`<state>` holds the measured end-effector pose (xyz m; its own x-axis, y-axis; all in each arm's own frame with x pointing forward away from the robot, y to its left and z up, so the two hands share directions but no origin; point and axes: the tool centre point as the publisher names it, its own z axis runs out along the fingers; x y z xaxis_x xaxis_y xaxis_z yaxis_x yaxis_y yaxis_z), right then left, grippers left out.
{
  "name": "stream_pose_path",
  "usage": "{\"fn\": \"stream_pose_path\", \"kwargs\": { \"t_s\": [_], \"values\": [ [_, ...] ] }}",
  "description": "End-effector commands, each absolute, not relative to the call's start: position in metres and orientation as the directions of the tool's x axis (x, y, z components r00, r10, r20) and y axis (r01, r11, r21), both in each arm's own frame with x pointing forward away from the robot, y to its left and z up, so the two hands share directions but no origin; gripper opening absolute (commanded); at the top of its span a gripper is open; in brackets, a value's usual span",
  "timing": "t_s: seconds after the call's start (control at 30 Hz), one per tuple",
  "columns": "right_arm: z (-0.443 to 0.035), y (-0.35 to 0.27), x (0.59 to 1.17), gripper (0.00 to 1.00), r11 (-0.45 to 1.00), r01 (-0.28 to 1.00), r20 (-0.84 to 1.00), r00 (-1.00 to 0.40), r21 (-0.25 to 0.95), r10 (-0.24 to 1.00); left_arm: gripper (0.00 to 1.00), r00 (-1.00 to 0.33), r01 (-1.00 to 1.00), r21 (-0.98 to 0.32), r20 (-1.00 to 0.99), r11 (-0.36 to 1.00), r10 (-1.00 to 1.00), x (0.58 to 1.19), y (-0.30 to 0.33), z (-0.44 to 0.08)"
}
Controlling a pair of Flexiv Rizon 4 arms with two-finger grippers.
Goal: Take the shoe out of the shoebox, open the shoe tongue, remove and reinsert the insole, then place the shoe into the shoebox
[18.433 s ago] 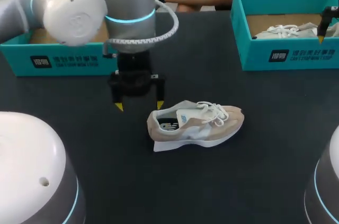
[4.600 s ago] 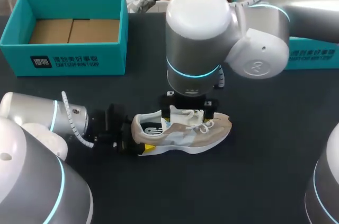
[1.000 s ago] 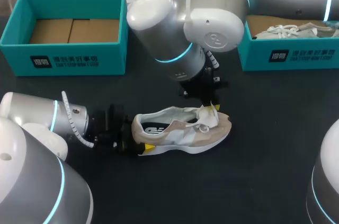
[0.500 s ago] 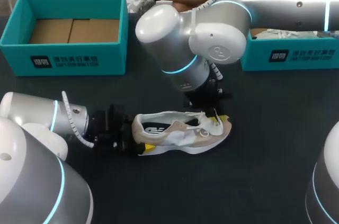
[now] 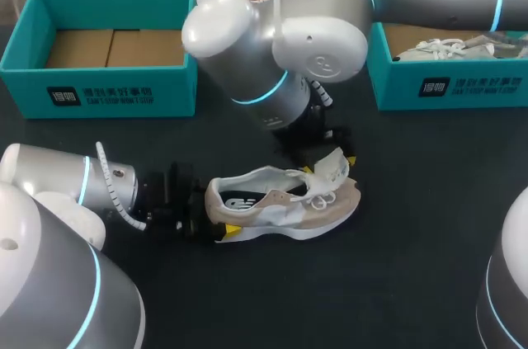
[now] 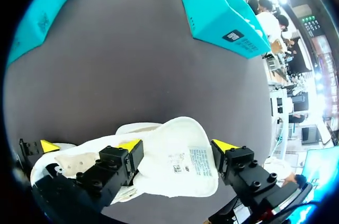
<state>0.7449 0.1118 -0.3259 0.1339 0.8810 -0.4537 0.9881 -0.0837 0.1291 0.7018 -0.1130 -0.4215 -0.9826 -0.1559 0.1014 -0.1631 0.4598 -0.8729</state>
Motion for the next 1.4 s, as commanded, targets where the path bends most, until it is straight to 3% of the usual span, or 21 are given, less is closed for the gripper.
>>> {"fn": "stream_pose_path", "kwargs": {
  "t_s": [0.03,0.33,0.43,0.57,0.6,0.63,0.67,0.73,0.77,0.97,1.1,1.27,1.4],
  "values": [
    [-0.293,0.123,0.739,1.0,-0.592,0.667,-0.212,0.725,0.452,0.655,0.0,-0.982,-0.164,-0.871,0.102,0.463,-0.158,0.7,-0.112,-0.431],
    [-0.256,0.162,0.753,1.0,-0.531,0.707,-0.062,0.625,0.466,0.778,0.0,-0.982,-0.164,-0.871,0.102,0.463,-0.158,0.7,-0.112,-0.431],
    [-0.249,0.183,0.753,1.0,-0.451,0.778,-0.008,0.505,0.438,0.863,0.0,-0.982,-0.164,-0.871,0.102,0.463,-0.158,0.7,-0.112,-0.431],
    [-0.246,0.209,0.746,1.0,-0.24,0.886,0.007,0.258,0.396,0.966,0.0,-0.982,-0.164,-0.871,0.102,0.463,-0.158,0.7,-0.112,-0.431],
    [-0.246,0.215,0.742,0.69,-0.161,0.915,-0.001,0.174,0.369,0.985,0.0,-0.982,-0.164,-0.871,0.102,0.463,-0.158,0.7,-0.112,-0.431],
    [-0.246,0.217,0.74,0.45,-0.115,0.926,-0.017,0.129,0.361,0.991,0.0,-0.982,-0.164,-0.871,0.102,0.463,-0.158,0.7,-0.112,-0.431],
    [-0.245,0.221,0.737,0.37,-0.053,0.936,-0.024,0.066,0.347,0.998,0.0,-0.982,-0.164,-0.871,0.102,0.463,-0.158,0.7,-0.112,-0.431],
    [-0.244,0.228,0.732,0.04,0.057,0.947,-0.047,-0.044,0.315,0.998,0.0,-0.982,-0.164,-0.871,0.102,0.463,-0.158,0.7,-0.112,-0.431],
    [-0.243,0.23,0.73,0.0,0.109,0.949,-0.054,-0.098,0.295,0.994,0.0,-0.982,-0.164,-0.871,0.102,0.463,-0.158,0.7,-0.112,-0.431],
    [-0.239,0.243,0.72,0.0,0.375,0.914,-0.112,-0.361,0.156,0.926,0.0,-0.982,-0.164,-0.871,0.102,0.463,-0.158,0.7,-0.112,-0.431],
    [-0.239,0.245,0.716,0.0,0.477,0.877,-0.102,-0.47,0.059,0.877,0.0,-0.982,-0.164,-0.871,0.102,0.463,-0.158,0.7,-0.112,-0.431],
    [-0.244,0.238,0.708,0.0,0.503,0.863,-0.095,-0.505,-0.047,0.858,0.0,-0.982,-0.164,-0.871,0.102,0.463,-0.158,0.7,-0.112,-0.431],
    [-0.244,0.238,0.708,0.0,0.503,0.863,-0.095,-0.505,-0.047,0.858,0.0,-0.982,-0.164,-0.871,0.102,0.463,-0.158,0.7,-0.112,-0.431]
  ]
}}
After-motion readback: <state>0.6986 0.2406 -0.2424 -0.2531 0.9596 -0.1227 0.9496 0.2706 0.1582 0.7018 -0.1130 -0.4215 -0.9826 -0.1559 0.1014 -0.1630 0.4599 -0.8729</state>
